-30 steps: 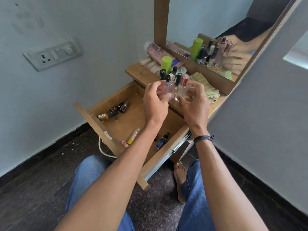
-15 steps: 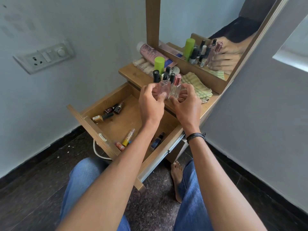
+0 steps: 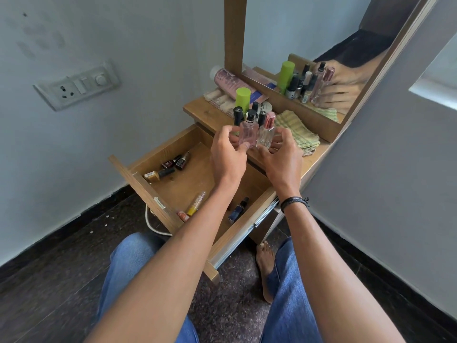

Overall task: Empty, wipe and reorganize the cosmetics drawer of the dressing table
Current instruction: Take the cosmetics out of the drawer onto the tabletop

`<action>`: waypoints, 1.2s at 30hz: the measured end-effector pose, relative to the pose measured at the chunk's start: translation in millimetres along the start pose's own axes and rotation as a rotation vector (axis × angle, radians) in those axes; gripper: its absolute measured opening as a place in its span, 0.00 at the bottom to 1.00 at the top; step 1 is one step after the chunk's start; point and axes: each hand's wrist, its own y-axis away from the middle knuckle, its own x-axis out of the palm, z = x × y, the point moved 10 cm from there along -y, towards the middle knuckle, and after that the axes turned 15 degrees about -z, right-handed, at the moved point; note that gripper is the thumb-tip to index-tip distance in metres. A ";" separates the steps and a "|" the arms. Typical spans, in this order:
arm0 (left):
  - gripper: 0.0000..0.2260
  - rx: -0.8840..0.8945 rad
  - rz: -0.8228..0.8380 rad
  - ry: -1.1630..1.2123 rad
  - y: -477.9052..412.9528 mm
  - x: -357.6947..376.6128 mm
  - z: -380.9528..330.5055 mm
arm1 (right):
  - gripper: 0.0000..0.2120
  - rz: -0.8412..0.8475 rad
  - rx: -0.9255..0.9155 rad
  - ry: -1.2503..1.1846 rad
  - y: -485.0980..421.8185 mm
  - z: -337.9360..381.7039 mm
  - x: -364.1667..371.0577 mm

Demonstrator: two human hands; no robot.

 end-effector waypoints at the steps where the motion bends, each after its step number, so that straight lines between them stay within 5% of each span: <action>1: 0.17 -0.005 -0.001 0.000 -0.8 -0.4 0.1 | 0.23 -0.003 -0.002 0.004 0.0 0.4 -0.4; 14: 0.15 -0.061 0.046 -0.034 7.0 -27.9 24.2 | 0.22 -0.005 -0.009 0.019 0.1 3.6 -1.8; 24: 0.12 0.126 0.200 -0.559 19.5 -93.2 71.4 | 0.29 -0.023 0.036 -0.020 5.7 4.0 -4.9; 28: 0.15 0.216 0.251 -0.732 26.5 -97.7 79.9 | 0.18 -0.246 -0.001 -0.230 17.1 6.5 -34.5; 31: 0.18 0.327 0.371 -0.849 37.3 -84.1 80.7 | 0.03 -0.372 -0.193 -0.261 48.8 20.1 -53.0; 33: 0.19 0.365 0.497 -0.903 44.1 -73.1 84.4 | 0.03 -0.279 -0.303 -0.236 64.6 32.2 -41.5; 36: 0.20 0.424 0.639 -0.996 55.0 -61.7 89.2 | 0.04 0.173 -0.335 -0.105 77.8 42.6 9.5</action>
